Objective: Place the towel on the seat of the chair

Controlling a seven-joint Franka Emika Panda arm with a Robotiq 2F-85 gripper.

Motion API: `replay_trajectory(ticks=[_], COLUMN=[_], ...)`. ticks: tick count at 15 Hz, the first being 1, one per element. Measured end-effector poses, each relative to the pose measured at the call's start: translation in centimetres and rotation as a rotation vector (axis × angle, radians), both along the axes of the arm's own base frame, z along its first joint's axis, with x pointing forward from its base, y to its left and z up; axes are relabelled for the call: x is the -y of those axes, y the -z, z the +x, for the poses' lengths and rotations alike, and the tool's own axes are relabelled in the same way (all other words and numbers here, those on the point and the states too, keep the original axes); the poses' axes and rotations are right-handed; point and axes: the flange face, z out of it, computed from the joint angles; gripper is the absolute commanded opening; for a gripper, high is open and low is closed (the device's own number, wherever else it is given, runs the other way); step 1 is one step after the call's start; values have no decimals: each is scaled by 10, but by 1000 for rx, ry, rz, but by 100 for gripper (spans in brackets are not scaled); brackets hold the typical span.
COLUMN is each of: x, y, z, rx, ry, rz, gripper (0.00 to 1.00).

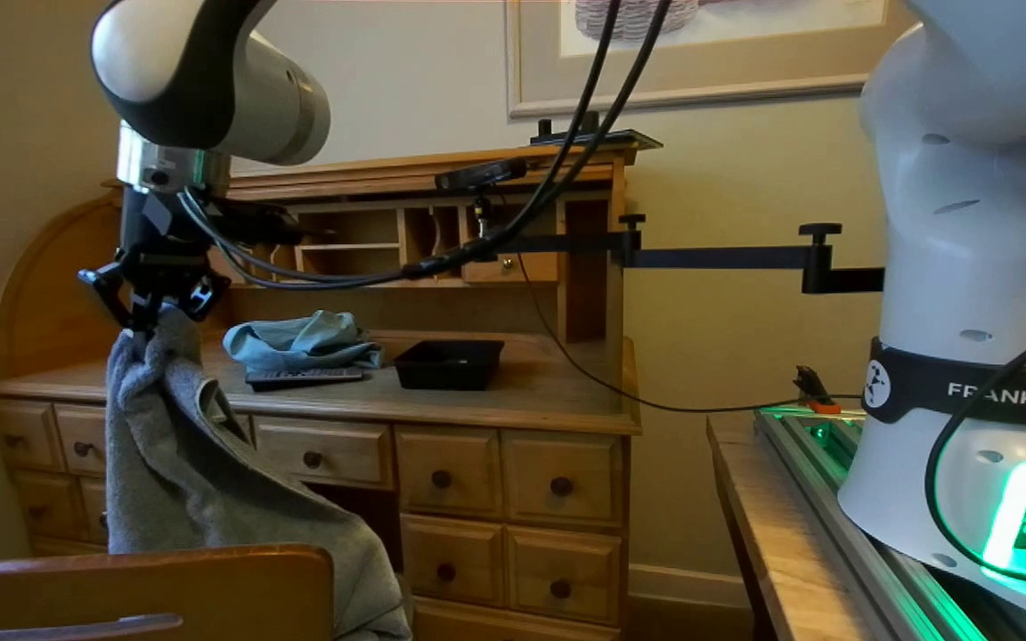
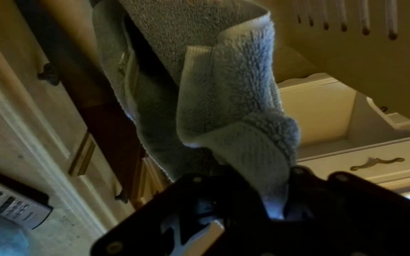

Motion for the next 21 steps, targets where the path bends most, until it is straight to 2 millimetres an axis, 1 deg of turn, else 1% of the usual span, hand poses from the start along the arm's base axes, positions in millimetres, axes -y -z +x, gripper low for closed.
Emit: replay_trajectory(ticks=[1, 3, 6, 7, 8, 12, 15, 18, 21], x=[1, 3, 6, 5, 5, 1, -6, -15, -19], y=[6, 12, 14, 14, 14, 11, 0, -14, -28], z=[0, 0, -1, -1, -1, -6, -14, -29, -48], rx=[-11, -31, -70, -83, -95, -156, -212, -281, -326], ry=[-15, -36, -59, -64, -69, -85, -106, -127, -161], rz=[31, 75, 105, 106, 107, 112, 116, 105, -5], gripper=[59, 72, 94, 98, 100, 100, 100, 100, 100])
